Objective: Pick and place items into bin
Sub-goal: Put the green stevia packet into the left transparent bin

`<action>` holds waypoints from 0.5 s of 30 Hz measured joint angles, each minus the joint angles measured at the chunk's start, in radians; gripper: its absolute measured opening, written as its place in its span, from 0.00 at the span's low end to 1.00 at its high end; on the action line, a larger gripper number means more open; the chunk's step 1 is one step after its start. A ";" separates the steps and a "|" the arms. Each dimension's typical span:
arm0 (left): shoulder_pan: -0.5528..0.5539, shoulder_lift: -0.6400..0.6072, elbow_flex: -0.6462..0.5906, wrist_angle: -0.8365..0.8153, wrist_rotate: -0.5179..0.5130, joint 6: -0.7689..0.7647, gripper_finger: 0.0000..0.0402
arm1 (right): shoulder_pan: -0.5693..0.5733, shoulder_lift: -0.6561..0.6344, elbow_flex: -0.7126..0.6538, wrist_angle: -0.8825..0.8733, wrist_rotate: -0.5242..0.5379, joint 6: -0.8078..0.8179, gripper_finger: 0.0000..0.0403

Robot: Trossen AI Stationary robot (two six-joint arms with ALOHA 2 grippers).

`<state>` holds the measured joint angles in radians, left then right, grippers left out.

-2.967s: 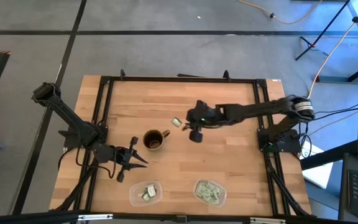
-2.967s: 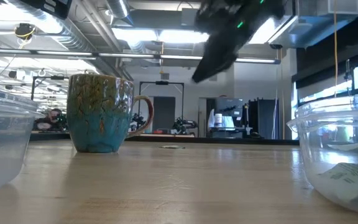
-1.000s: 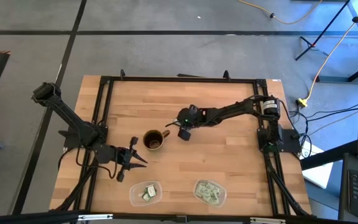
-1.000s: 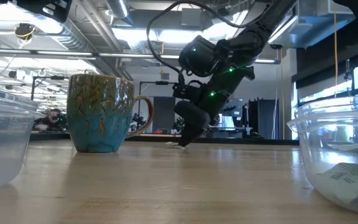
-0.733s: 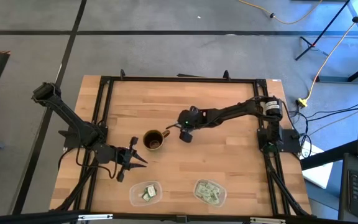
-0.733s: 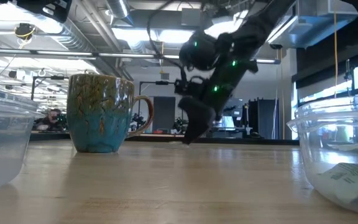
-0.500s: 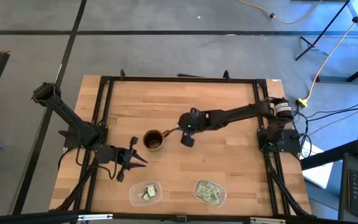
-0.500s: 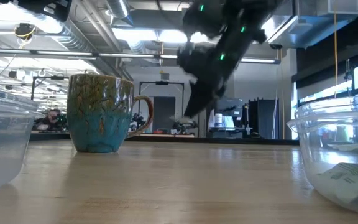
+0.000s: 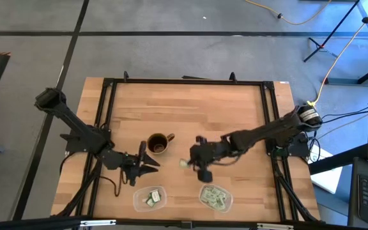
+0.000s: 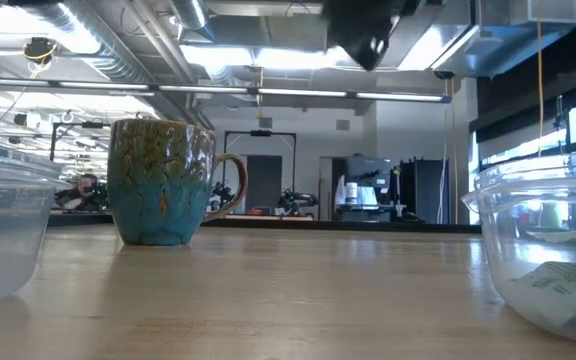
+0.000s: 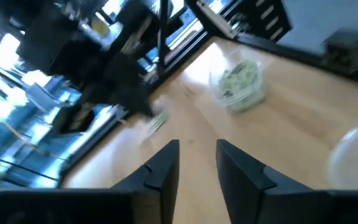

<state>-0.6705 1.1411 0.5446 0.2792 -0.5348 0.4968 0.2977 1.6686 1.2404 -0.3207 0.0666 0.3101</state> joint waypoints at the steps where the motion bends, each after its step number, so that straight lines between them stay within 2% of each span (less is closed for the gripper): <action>1: 0.006 0.023 0.000 0.027 -0.009 0.037 0.26 | 0.017 0.001 0.000 0.026 -0.016 0.000 0.00; 5: 0.029 0.112 0.000 0.168 -0.027 0.160 0.32 | 0.065 0.007 0.000 0.121 -0.038 -0.001 0.00; 10: 0.056 0.219 0.034 0.329 0.039 0.234 0.35 | 0.096 0.008 0.000 0.190 -0.038 -0.025 0.00; 15: 0.088 0.314 0.102 0.354 0.067 0.237 0.35 | 0.106 0.009 0.000 0.258 -0.061 -0.026 0.00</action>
<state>-0.5825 1.4547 0.6463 0.6331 -0.4676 0.7334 0.4034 1.6772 1.2400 -0.0628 0.0054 0.2836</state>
